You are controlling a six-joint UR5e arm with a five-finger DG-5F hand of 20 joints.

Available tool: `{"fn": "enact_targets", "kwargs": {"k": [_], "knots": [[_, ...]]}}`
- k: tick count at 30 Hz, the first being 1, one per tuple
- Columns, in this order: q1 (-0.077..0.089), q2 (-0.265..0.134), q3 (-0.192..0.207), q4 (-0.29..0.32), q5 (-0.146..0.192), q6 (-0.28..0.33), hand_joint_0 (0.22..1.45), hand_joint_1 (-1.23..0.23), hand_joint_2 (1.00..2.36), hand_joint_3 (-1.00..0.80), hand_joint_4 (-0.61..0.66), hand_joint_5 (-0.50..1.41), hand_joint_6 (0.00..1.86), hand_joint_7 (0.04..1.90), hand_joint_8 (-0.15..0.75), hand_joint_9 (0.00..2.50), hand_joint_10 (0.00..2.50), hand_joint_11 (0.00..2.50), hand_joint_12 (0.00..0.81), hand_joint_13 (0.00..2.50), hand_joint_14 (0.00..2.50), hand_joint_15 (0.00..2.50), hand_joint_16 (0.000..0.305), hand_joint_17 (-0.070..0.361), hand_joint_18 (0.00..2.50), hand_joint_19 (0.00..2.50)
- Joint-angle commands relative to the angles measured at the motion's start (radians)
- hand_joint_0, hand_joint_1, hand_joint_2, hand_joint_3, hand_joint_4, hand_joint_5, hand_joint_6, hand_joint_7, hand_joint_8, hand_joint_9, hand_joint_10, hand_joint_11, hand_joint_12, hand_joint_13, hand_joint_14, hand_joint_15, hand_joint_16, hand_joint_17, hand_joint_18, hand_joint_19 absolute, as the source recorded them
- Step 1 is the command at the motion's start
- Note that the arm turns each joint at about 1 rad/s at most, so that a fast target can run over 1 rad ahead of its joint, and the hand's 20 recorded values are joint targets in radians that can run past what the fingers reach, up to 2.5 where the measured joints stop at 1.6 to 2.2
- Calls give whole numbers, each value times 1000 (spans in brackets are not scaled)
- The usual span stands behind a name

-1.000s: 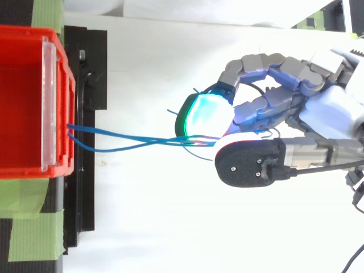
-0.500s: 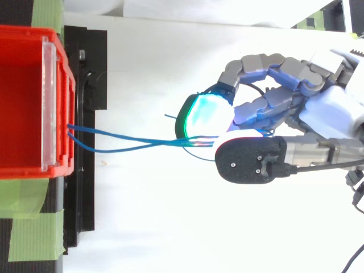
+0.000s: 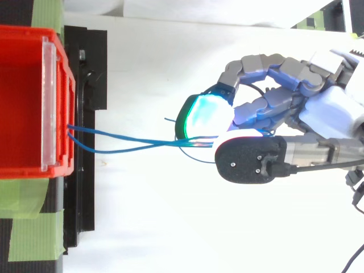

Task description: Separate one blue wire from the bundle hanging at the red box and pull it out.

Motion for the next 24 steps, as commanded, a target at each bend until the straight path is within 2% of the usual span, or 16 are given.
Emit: {"fn": "enact_targets", "kwargs": {"k": [1,15,24], "knots": [[0,0,1,0,0,0,582,-607,1014,-106,222,-190,849,1100,357,960,5,1491,379,1251,11,1417,42,95,785,637],[0,0,1,0,2,0,553,-603,1006,-109,253,-184,830,1076,409,1002,2,1494,436,1287,9,1398,51,115,842,597],[0,0,1,5,3,0,533,-601,1009,-169,239,-182,808,1081,398,988,8,1476,423,1269,11,1386,50,114,822,610]]}}
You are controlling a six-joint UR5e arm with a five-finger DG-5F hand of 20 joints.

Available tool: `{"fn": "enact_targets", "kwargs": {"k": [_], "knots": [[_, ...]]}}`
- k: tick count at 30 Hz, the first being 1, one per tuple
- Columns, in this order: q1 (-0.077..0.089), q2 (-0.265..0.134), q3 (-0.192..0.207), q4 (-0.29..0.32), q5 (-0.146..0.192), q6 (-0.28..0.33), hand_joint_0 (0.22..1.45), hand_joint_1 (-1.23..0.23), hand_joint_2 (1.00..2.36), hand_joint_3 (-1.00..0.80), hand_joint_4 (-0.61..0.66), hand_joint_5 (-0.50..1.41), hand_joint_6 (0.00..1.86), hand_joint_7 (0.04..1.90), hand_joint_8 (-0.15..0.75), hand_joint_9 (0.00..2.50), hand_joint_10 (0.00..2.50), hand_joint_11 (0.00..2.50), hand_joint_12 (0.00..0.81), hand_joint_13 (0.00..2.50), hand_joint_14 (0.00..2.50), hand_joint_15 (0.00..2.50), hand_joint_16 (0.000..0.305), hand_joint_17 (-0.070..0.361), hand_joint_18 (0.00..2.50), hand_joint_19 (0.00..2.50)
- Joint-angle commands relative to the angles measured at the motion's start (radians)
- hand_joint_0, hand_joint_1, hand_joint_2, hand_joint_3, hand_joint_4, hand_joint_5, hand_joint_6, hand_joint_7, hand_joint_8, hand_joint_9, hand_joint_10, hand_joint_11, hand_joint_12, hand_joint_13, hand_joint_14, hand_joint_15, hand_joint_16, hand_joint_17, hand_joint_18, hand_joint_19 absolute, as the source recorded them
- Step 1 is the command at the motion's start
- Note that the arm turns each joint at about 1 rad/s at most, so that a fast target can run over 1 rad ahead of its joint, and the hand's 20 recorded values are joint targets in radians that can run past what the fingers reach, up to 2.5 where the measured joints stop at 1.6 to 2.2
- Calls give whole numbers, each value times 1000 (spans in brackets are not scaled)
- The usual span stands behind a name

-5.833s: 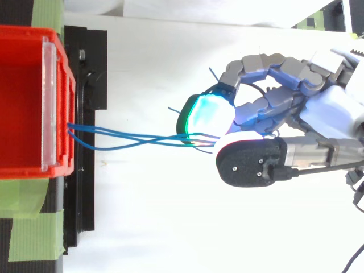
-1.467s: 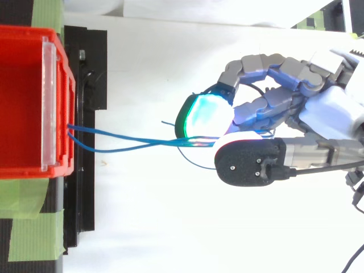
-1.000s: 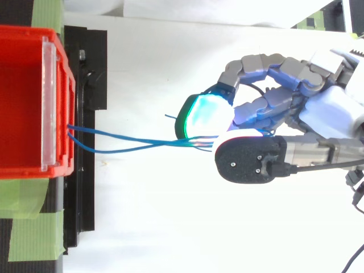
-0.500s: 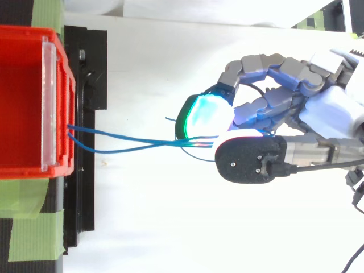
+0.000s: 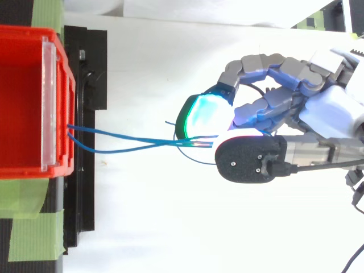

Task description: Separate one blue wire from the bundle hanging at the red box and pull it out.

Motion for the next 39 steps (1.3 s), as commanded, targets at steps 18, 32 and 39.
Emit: {"fn": "enact_targets", "kwargs": {"k": [18,32,39], "knots": [[0,0,0,0,1,0,514,-580,1014,-225,208,-179,776,1145,360,953,12,1462,381,1219,16,1395,45,100,758,657],[0,0,-1,2,-1,-2,481,-618,1013,-257,205,-180,763,1184,357,946,12,1469,375,1207,19,1395,45,102,754,678],[0,0,0,0,1,0,454,-696,1011,-304,216,-191,769,1174,363,929,14,1472,396,1210,16,1393,50,111,768,659]]}}
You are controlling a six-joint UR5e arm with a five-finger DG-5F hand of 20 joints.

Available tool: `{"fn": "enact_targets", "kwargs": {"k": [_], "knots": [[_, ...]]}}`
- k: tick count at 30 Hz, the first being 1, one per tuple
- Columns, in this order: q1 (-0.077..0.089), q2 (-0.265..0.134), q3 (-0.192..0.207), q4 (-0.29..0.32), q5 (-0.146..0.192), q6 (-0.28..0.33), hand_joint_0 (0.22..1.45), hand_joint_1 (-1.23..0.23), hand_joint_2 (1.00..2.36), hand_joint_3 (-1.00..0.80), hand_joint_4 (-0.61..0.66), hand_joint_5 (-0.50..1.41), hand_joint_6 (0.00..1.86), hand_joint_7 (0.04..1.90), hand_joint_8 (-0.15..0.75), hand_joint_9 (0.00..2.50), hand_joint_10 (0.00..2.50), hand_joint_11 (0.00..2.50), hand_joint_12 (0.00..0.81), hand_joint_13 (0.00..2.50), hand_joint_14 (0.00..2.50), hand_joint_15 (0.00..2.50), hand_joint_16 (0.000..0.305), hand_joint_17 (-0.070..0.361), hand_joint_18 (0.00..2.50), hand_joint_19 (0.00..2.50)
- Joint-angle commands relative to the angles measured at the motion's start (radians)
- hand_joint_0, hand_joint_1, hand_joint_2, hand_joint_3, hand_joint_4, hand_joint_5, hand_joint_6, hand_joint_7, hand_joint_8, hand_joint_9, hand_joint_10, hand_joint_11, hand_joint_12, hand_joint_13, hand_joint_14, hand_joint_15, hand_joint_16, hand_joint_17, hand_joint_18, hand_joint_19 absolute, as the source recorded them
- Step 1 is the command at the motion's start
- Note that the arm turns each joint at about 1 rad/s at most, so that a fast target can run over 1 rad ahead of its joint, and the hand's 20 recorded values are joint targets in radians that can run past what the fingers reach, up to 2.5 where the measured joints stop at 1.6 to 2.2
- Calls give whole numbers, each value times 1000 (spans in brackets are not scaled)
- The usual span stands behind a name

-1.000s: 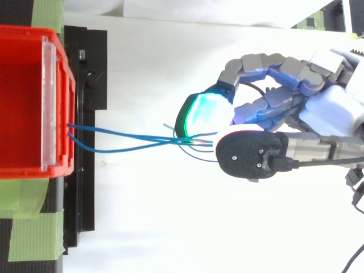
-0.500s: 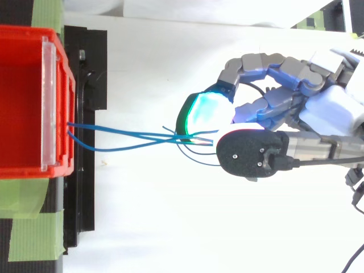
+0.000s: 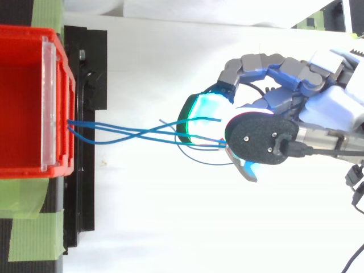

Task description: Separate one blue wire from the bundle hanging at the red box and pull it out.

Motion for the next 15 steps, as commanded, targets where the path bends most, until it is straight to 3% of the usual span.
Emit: {"fn": "enact_targets", "kwargs": {"k": [1,15], "knots": [[0,0,0,-1,0,0,452,-702,1011,-302,219,-195,772,1169,368,922,13,1468,396,1206,16,1398,50,112,769,658],[0,0,0,-3,2,2,529,-761,1014,-302,216,-191,790,1145,327,928,15,1477,349,1196,19,1401,44,98,731,697]]}}
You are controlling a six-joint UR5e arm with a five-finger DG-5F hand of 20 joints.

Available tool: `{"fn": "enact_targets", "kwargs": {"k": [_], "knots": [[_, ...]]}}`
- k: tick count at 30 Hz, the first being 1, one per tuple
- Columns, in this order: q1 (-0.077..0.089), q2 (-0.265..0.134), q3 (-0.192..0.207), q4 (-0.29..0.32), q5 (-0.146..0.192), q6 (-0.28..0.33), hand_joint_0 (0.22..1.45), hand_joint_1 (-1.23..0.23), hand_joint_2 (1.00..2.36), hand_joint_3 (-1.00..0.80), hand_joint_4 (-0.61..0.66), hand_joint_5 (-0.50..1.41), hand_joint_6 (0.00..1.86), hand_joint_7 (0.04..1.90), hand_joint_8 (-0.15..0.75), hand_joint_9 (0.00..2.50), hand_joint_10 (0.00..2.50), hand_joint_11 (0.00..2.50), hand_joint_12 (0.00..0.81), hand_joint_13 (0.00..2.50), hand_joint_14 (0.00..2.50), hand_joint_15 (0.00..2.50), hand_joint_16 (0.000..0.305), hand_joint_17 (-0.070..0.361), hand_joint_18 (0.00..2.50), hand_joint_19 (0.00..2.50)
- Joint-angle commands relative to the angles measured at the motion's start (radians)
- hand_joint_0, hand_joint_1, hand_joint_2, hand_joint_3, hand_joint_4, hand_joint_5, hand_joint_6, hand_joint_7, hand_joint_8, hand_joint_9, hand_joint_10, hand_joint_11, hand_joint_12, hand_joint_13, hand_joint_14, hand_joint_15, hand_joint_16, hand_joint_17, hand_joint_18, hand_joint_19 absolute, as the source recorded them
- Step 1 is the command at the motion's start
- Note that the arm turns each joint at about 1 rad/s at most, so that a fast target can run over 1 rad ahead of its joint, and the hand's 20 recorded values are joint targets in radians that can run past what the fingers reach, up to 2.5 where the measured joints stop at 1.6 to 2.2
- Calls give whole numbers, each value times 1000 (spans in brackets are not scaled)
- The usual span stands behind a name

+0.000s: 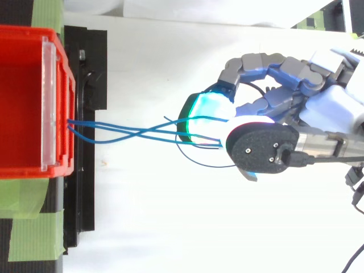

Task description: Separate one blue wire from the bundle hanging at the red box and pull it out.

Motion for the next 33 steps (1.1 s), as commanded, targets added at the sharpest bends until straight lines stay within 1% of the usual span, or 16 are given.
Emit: {"fn": "enact_targets", "kwargs": {"k": [1,13,28,29,33], "knots": [[0,0,-1,0,1,0,531,-750,1014,-303,220,-188,791,1147,327,933,14,1465,343,1198,19,1407,43,97,732,698],[0,0,1,1,1,0,569,-726,1017,-269,207,-177,806,1161,318,974,13,1473,329,1201,19,1412,40,91,740,707],[0,0,1,3,-1,-1,556,-713,1021,-159,190,-176,838,1181,322,989,14,1488,341,1211,19,1414,40,91,751,722],[0,0,1,3,-1,-1,556,-713,1021,-160,188,-176,839,1179,321,991,13,1478,332,1210,20,1413,40,91,751,722],[0,0,1,3,-1,-3,557,-713,1021,-140,178,-177,843,1181,325,993,13,1497,345,1214,20,1411,41,92,759,718]]}}
